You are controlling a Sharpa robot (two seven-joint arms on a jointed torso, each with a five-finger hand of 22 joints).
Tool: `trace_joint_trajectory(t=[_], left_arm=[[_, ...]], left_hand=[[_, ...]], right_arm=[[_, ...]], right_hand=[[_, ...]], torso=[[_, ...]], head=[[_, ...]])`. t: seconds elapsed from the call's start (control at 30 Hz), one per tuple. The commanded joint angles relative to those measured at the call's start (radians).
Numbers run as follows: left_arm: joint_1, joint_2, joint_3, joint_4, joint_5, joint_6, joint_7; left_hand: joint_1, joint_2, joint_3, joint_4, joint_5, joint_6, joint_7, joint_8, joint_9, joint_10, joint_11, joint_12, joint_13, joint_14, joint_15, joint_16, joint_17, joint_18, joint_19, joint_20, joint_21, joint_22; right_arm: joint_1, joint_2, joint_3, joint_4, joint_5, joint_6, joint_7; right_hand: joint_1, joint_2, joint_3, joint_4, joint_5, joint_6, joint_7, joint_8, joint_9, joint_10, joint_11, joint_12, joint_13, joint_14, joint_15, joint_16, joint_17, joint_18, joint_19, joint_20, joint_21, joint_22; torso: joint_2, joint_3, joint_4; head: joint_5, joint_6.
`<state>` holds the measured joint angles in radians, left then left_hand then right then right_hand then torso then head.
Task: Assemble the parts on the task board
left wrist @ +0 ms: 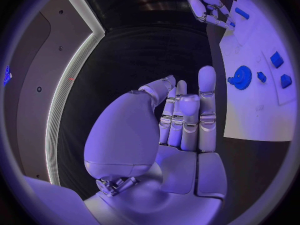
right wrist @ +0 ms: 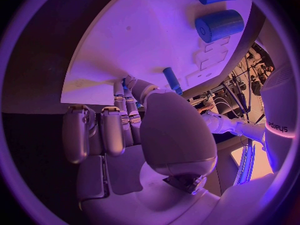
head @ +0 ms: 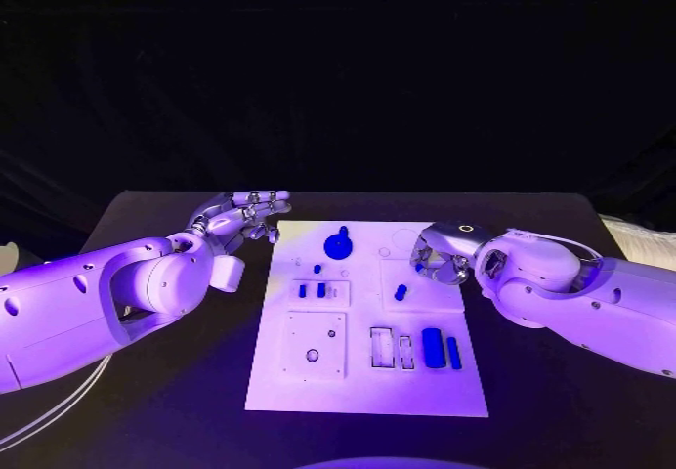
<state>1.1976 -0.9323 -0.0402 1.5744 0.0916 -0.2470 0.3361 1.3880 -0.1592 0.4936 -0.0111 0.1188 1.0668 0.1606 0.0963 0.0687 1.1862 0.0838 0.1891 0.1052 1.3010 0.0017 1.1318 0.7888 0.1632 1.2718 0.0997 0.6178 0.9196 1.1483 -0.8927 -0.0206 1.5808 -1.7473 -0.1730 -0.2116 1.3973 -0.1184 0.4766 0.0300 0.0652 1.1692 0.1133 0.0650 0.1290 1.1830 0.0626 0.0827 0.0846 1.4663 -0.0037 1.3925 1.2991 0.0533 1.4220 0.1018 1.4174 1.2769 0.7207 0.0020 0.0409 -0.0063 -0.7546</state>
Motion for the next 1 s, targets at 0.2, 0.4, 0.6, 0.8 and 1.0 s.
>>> trace_joint_trajectory(t=[0.2, 0.4, 0.6, 0.8, 1.0], left_arm=[[0.0, 0.0, 0.001, 0.004, 0.007, 0.018, 0.006], [0.0, 0.0, 0.001, 0.003, 0.007, 0.019, 0.003], [0.0, -0.001, 0.001, 0.003, 0.007, 0.02, 0.001], [0.0, -0.002, 0.001, 0.002, 0.007, 0.021, -0.002], [0.0, -0.002, 0.001, 0.001, 0.007, 0.021, -0.005]], left_hand=[[-0.005, 0.005, -0.008, -0.001, -0.001, -0.006, 0.001, 0.0, -0.001, -0.006, 0.001, 0.006, 0.002, -0.007, -0.001, -0.006, -0.002, 0.014, -0.005, -0.001, -0.007, -0.002], [-0.003, 0.005, -0.009, -0.003, -0.001, -0.008, 0.001, -0.001, -0.001, -0.008, 0.001, 0.007, 0.002, -0.008, -0.001, -0.006, -0.004, 0.014, -0.005, -0.001, -0.008, -0.003], [-0.002, 0.006, -0.01, -0.004, -0.001, -0.009, 0.002, -0.001, -0.002, -0.01, 0.002, 0.008, 0.003, -0.008, -0.001, -0.007, -0.005, 0.014, -0.005, -0.001, -0.009, -0.004], [-0.001, 0.006, -0.012, -0.005, -0.001, -0.012, 0.004, -0.003, -0.002, -0.014, 0.003, 0.01, 0.003, -0.009, 0.0, -0.007, -0.008, 0.014, -0.005, -0.001, -0.012, -0.006], [-0.002, 0.006, -0.015, -0.006, 0.0, -0.017, 0.007, -0.005, -0.003, -0.02, 0.006, 0.012, 0.003, -0.01, 0.002, -0.007, -0.01, 0.014, -0.005, 0.0, -0.015, -0.008]], right_arm=[[-0.009, 0.009, -0.004, -0.003, -0.027, 0.067, -0.007], [-0.01, 0.007, -0.004, 0.004, -0.048, 0.025, -0.015], [-0.01, -0.004, 0.001, 0.025, -0.045, -0.02, -0.015], [-0.003, -0.014, 0.014, 0.039, -0.04, -0.046, -0.017], [0.007, -0.023, 0.019, 0.047, -0.027, -0.046, -0.016]], right_hand=[[-0.007, 0.019, 0.028, -0.012, -0.009, 0.027, -0.006, 0.01, 0.011, 0.03, -0.007, -0.004, -0.009, 0.059, -0.013, -0.002, 0.0, 0.009, 0.007, -0.008, -0.002, 0.007], [0.0, 0.026, 0.045, -0.024, -0.013, 0.031, -0.005, 0.008, 0.014, 0.042, -0.008, -0.007, -0.012, 0.059, -0.015, -0.001, -0.001, 0.008, 0.011, -0.011, 0.001, 0.013], [0.001, 0.026, 0.047, -0.027, -0.013, 0.031, -0.005, 0.008, 0.015, 0.043, -0.008, -0.007, -0.012, 0.059, -0.015, -0.002, -0.003, 0.007, 0.013, -0.011, 0.003, 0.016], [0.001, 0.024, 0.048, -0.028, -0.013, 0.031, -0.004, 0.008, 0.015, 0.044, -0.008, -0.008, -0.013, 0.059, -0.015, -0.002, -0.003, 0.007, 0.013, -0.011, 0.003, 0.016], [0.0, 0.023, 0.049, -0.029, -0.013, 0.031, -0.004, 0.007, 0.015, 0.044, -0.007, -0.009, -0.013, 0.059, -0.015, -0.002, -0.004, 0.007, 0.013, -0.011, 0.004, 0.017]], torso=[[-0.001, -0.0005, -0.0004], [-0.001, 0.0002, -0.0005], [-0.001, -0.0001, 0.0004], [-0.001, -0.0009, 0.0016], [-0.001, -0.0006, 0.0006]], head=[[0.002, -0.005], [0.0, -0.004], [0.001, -0.005], [-0.001, -0.004], [0.0, -0.004]])
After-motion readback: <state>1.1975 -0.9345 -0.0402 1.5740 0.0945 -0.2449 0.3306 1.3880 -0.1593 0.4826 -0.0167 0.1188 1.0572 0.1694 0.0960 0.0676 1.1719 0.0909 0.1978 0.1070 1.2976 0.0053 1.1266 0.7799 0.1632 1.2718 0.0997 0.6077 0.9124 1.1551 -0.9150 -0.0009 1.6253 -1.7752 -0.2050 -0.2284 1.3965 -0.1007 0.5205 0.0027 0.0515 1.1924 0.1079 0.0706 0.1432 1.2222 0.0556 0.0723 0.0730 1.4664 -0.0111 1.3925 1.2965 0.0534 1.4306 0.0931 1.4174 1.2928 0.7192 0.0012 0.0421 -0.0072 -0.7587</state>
